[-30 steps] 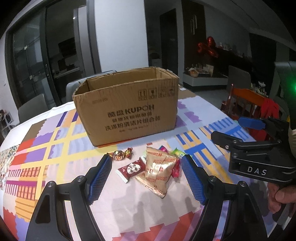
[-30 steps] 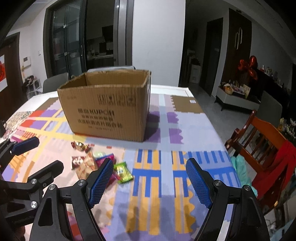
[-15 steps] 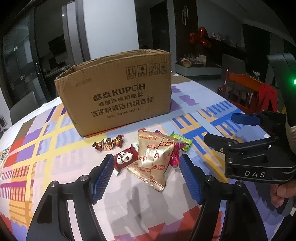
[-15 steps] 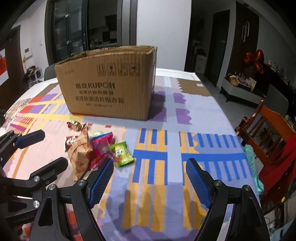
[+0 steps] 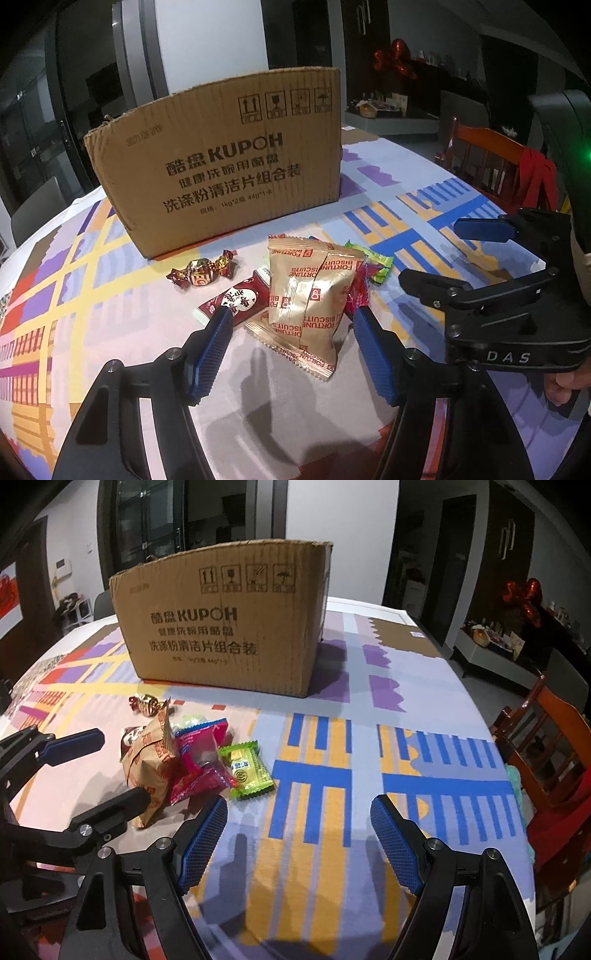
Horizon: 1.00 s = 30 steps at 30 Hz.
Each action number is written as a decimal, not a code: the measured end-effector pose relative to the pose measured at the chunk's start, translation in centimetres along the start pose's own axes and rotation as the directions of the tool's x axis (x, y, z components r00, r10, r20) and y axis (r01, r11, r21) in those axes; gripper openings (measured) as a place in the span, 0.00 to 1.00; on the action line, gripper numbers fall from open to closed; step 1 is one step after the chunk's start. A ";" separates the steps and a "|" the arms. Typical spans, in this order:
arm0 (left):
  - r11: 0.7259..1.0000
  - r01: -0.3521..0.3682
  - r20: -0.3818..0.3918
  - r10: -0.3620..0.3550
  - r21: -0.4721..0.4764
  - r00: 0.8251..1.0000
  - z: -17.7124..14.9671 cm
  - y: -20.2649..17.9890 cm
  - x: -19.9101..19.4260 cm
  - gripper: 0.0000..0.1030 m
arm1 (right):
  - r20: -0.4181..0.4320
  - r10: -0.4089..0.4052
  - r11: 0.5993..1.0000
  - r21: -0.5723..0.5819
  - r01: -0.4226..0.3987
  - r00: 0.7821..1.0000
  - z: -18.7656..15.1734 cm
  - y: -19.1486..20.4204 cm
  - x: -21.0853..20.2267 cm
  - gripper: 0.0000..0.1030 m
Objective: Organize snacks
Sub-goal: 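Grasp the gold Fortune Biscuits pack with the left tool while the right tool grasps the green candy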
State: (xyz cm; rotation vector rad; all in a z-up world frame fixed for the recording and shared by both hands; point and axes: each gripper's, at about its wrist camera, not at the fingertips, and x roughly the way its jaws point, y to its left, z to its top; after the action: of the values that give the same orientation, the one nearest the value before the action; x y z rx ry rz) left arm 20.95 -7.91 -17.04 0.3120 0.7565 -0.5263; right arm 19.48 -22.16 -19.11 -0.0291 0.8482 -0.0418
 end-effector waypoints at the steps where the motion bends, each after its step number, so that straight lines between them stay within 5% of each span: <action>1: 1.000 0.003 -0.001 -0.003 0.000 1.000 0.0 0.0 0.1 0.65 | -0.003 0.003 1.000 -0.005 -0.003 1.000 0.0 0.1 0.2 0.78; 25: 0.998 0.052 -0.053 -0.053 -0.021 0.997 -0.3 0.5 2.6 0.51 | -0.042 0.090 0.994 -0.060 -0.093 0.995 1.4 1.1 4.3 0.54; 30: 0.998 0.056 -0.048 -0.057 -0.026 0.997 -0.2 0.6 2.7 0.47 | -0.037 0.113 0.992 -0.058 -0.115 0.993 1.9 1.3 4.7 0.31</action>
State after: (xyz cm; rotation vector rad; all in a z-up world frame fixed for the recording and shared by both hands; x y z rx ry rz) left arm 22.83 -8.28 -19.07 0.2818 0.8209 -0.5638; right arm 24.02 -21.07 -21.40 -0.0364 0.8836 0.0912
